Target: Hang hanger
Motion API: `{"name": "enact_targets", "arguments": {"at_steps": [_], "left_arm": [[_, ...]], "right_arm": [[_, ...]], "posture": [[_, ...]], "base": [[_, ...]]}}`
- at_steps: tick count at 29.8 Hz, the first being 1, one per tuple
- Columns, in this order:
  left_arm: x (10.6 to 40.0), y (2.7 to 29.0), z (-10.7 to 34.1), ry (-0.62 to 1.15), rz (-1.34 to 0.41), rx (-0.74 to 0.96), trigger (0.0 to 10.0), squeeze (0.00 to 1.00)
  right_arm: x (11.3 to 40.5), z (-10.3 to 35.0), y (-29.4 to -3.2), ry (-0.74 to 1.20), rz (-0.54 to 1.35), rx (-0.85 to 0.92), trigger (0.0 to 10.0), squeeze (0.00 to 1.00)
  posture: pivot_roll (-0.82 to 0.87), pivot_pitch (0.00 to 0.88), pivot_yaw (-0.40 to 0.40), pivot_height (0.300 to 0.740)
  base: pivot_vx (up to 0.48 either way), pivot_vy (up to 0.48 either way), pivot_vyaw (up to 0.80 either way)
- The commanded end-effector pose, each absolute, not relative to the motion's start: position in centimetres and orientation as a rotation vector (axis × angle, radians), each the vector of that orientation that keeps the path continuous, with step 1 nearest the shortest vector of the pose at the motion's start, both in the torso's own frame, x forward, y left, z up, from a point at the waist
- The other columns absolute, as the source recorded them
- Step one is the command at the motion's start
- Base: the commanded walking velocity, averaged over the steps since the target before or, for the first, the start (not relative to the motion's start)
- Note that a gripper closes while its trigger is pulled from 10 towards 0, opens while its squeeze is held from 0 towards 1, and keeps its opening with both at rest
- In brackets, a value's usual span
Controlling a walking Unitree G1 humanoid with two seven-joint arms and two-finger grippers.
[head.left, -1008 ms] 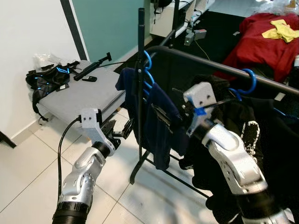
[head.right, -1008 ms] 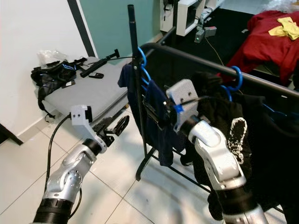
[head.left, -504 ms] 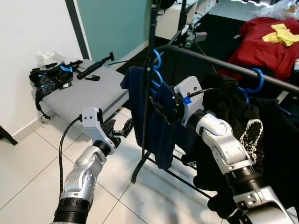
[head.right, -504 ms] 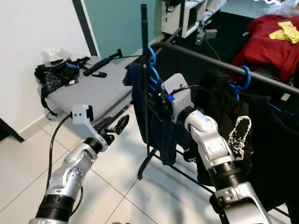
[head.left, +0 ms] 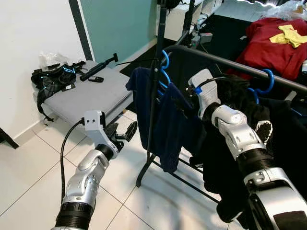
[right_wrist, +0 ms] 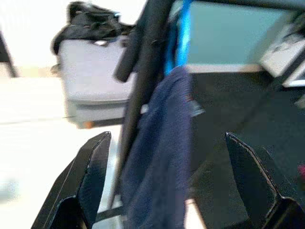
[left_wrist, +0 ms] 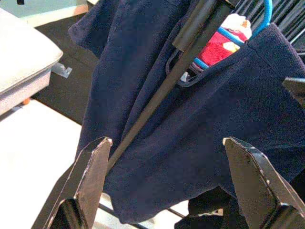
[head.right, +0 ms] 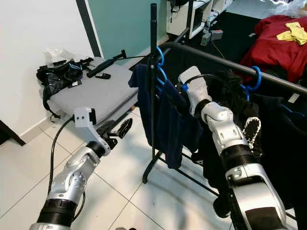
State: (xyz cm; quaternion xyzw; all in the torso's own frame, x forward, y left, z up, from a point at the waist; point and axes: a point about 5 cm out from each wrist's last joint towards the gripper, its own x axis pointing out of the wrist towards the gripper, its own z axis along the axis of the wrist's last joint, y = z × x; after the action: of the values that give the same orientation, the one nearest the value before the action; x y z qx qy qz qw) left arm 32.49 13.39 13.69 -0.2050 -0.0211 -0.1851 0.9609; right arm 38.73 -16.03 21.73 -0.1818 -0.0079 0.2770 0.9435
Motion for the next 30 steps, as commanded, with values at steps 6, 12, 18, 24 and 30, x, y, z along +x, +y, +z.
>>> {"name": "enact_targets", "arguments": {"at_steps": [6,12,18,24,30], "left_arm": [[32.5,13.5,13.3,-0.027,-0.378,-0.412,10.0,0.0],[32.5,13.5,13.2,-0.025,-0.381,-0.41,10.0,0.0],[32.5,13.4,13.2,-0.022,-0.386,-0.407,10.0,0.0],[32.4,13.3,13.2,-0.021,-0.391,-0.405,10.0,0.0],[32.4,13.2,13.2,-0.019,-0.395,-0.405,10.0,0.0]], "right_arm": [[38.4,20.2,-15.6,0.075,0.692,-0.319,10.0,0.0],[39.0,20.5,-16.4,0.09,0.642,-0.335,10.0,0.0],[39.4,20.8,-18.0,0.127,0.551,-0.337,10.0,0.0],[39.2,20.3,-17.9,0.149,0.58,-0.236,0.0,0.0],[39.1,20.4,-17.6,0.166,0.642,-0.131,0.0,0.0]], "posture": [[-0.02,0.214,0.022,0.74],[-0.02,0.213,0.024,0.74],[-0.02,0.213,0.028,0.74],[-0.02,0.214,0.032,0.74],[-0.02,0.214,0.034,0.74]], "base": [[0.0,0.0,0.0],[0.0,0.0,0.0],[0.0,0.0,0.0],[0.0,0.0,0.0],[0.0,0.0,0.0]]}}
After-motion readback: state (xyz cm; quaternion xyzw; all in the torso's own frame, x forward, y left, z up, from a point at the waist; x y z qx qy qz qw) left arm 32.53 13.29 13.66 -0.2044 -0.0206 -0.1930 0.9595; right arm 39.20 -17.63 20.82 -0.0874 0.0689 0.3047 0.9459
